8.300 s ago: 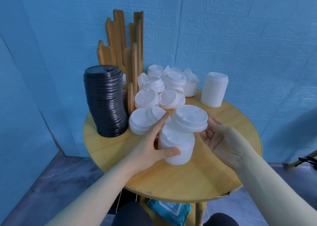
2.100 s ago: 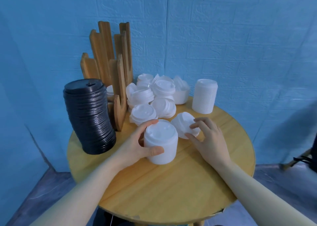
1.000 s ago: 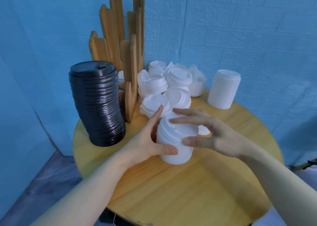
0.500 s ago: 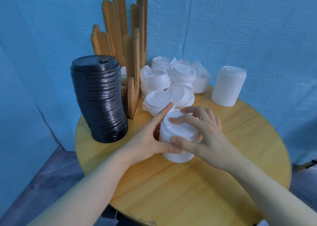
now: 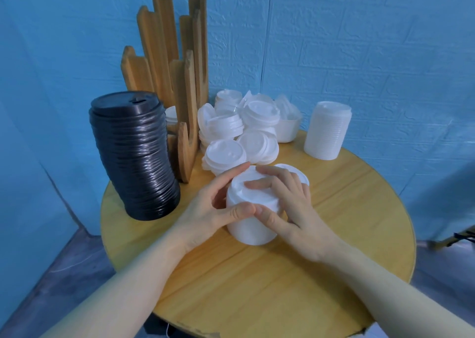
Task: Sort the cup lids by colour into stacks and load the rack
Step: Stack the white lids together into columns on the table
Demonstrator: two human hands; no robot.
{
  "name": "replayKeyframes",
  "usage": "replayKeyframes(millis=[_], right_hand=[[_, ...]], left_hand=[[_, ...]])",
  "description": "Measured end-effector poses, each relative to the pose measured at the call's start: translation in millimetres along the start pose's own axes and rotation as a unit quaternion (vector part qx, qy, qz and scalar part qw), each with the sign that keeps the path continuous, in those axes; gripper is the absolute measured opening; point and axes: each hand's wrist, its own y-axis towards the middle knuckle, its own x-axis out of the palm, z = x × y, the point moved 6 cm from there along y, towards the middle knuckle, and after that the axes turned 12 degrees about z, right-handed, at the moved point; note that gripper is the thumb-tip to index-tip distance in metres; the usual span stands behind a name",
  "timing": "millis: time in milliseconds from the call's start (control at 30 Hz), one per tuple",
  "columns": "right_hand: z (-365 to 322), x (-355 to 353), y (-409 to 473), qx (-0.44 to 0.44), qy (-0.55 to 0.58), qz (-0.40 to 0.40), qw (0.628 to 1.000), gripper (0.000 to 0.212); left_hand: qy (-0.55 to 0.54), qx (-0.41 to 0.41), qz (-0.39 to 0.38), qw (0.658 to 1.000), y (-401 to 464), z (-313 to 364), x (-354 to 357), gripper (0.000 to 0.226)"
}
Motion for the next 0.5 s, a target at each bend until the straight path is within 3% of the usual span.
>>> replayKeyframes(millis=[133, 233, 300, 400, 500], right_hand=[[5.7, -10.6, 4.2, -0.013, 0.019, -0.017, 1.000, 0.039], [37.4, -32.9, 14.8, 0.066, 0.064, 0.097, 0.991, 0.033], [64.6, -42.5, 21.2, 0.113, 0.020, 0.135, 0.984, 0.041], [93.4, -38.1, 21.9, 0.159, -0.038, 0.075, 0.984, 0.064], [103.0, -26.6, 17.5, 0.158, -0.061, 0.036, 0.985, 0.068]], left_hand=[[-0.023, -0.008, 0.010, 1.000, 0.9, -0.1, -0.3, 0.088], [-0.023, -0.013, 0.013, 1.000, 1.7, -0.3, -1.4, 0.090], [-0.021, -0.016, 0.012, 1.000, 1.9, -1.1, -2.4, 0.084], [-0.016, -0.020, 0.009, 1.000, 1.7, -1.4, -2.4, 0.081], [-0.010, -0.019, 0.008, 1.000, 1.9, -1.7, -0.9, 0.082]])
